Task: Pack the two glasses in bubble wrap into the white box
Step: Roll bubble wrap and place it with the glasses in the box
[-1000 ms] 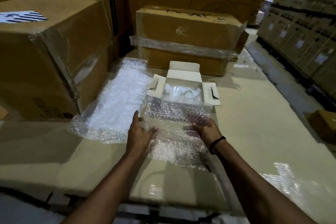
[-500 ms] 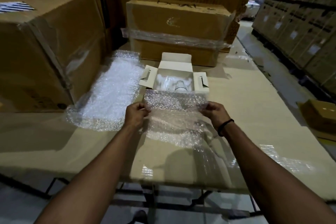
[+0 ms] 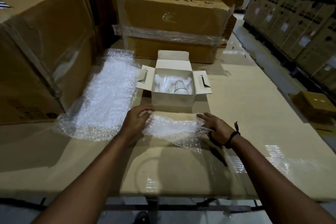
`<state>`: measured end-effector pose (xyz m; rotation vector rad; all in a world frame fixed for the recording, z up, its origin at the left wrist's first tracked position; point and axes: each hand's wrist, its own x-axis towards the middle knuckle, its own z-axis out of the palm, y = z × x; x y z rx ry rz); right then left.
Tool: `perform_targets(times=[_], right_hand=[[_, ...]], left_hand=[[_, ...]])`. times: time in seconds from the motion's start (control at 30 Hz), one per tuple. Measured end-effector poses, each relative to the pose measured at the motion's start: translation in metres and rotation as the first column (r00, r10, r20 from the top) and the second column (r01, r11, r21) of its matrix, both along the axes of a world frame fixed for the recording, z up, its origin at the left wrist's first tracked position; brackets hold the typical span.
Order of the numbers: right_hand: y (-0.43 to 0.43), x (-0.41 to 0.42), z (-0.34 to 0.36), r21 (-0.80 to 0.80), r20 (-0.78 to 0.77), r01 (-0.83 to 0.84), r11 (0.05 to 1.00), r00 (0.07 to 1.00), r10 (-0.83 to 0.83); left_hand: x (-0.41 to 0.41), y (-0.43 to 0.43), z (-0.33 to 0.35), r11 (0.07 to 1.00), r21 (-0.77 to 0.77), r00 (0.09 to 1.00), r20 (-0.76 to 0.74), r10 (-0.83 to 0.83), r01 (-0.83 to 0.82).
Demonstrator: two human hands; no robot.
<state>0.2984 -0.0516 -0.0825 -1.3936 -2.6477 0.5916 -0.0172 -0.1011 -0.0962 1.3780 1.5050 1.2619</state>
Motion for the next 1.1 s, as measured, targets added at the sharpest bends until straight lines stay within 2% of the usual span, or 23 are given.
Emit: perform_targets(times=[0.07,0.13,0.2,0.23,0.27,0.3,0.33,0.4,0.47,0.53,0.6,0.67,0.73,0.8,0.83,0.9,1.0,1.1], right_hand=[[-0.003,0.005,-0.003,0.067,0.041,-0.094,0.993,0.995,0.091],[-0.004,0.011,-0.001,0.09,0.009,-0.089,0.992,0.996,0.089],[-0.007,0.015,0.007,0.027,-0.147,0.07,0.997,0.987,-0.066],[-0.006,0.016,0.009,-0.046,-0.281,0.201,0.978,0.937,-0.206],[-0.006,0.016,0.013,-0.148,-0.396,0.321,0.936,0.847,-0.353],[-0.005,0.015,0.014,-0.251,-0.452,0.407,0.878,0.753,-0.478],[-0.005,0.011,0.015,-0.334,-0.449,0.444,0.831,0.701,-0.555],[-0.006,0.0,0.01,-0.427,-0.35,0.445,0.787,0.721,-0.597],[-0.006,-0.012,0.005,-0.456,-0.316,0.449,0.768,0.726,-0.611],[-0.005,-0.02,0.003,-0.465,-0.343,0.45,0.762,0.702,-0.624],[-0.006,-0.024,0.001,-0.491,-0.389,0.422,0.763,0.678,-0.624],[-0.006,-0.026,-0.001,-0.522,-0.455,0.377,0.765,0.636,-0.624],[-0.007,-0.026,0.0,-0.552,-0.512,0.315,0.772,0.603,-0.612],[-0.007,-0.024,0.001,-0.553,-0.514,0.31,0.774,0.604,-0.609],[-0.007,-0.024,0.001,-0.542,-0.499,0.336,0.77,0.609,-0.617],[-0.006,-0.026,0.001,-0.46,-0.452,0.411,0.787,0.655,-0.606],[0.0,-0.03,-0.004,-0.297,-0.329,0.478,0.827,0.762,-0.558],[0.003,-0.032,-0.005,-0.245,-0.301,0.46,0.854,0.801,-0.518]], left_hand=[[-0.002,-0.002,-0.006,0.987,0.039,0.962,-0.235,-0.14,0.153],[-0.005,-0.001,-0.009,0.969,0.004,0.858,-0.466,-0.216,0.246],[-0.012,-0.001,-0.007,0.952,-0.107,0.701,-0.654,-0.284,0.286],[-0.014,-0.002,-0.004,0.946,-0.151,0.653,-0.692,-0.308,0.287],[-0.015,-0.004,-0.003,0.947,-0.17,0.639,-0.704,-0.31,0.272],[-0.013,-0.006,0.0,0.956,-0.152,0.652,-0.703,-0.284,0.252],[-0.01,-0.008,0.002,0.971,-0.115,0.679,-0.698,-0.228,0.207],[-0.003,-0.01,0.008,0.998,-0.025,0.701,-0.711,-0.055,0.052],[0.0,-0.009,0.016,0.995,0.017,0.719,-0.689,0.086,-0.103],[-0.002,-0.009,0.021,0.985,-0.068,0.745,-0.663,0.072,-0.156],[-0.004,-0.01,0.02,0.977,-0.168,0.765,-0.644,-0.009,-0.13],[-0.003,-0.011,0.019,0.971,-0.216,0.876,-0.482,-0.012,-0.106],[-0.002,-0.007,0.017,0.976,-0.197,0.983,-0.176,0.057,-0.092],[-0.003,0.0,0.018,0.98,-0.168,0.984,0.12,0.133,-0.112],[-0.004,0.004,0.019,0.978,-0.175,0.969,0.195,0.148,-0.115],[-0.006,0.011,0.018,0.98,-0.174,0.975,0.179,0.133,-0.102],[-0.003,0.02,0.013,0.989,-0.093,0.992,-0.064,0.111,-0.116],[-0.002,0.028,0.01,0.991,-0.046,0.963,-0.246,0.113,-0.128]])
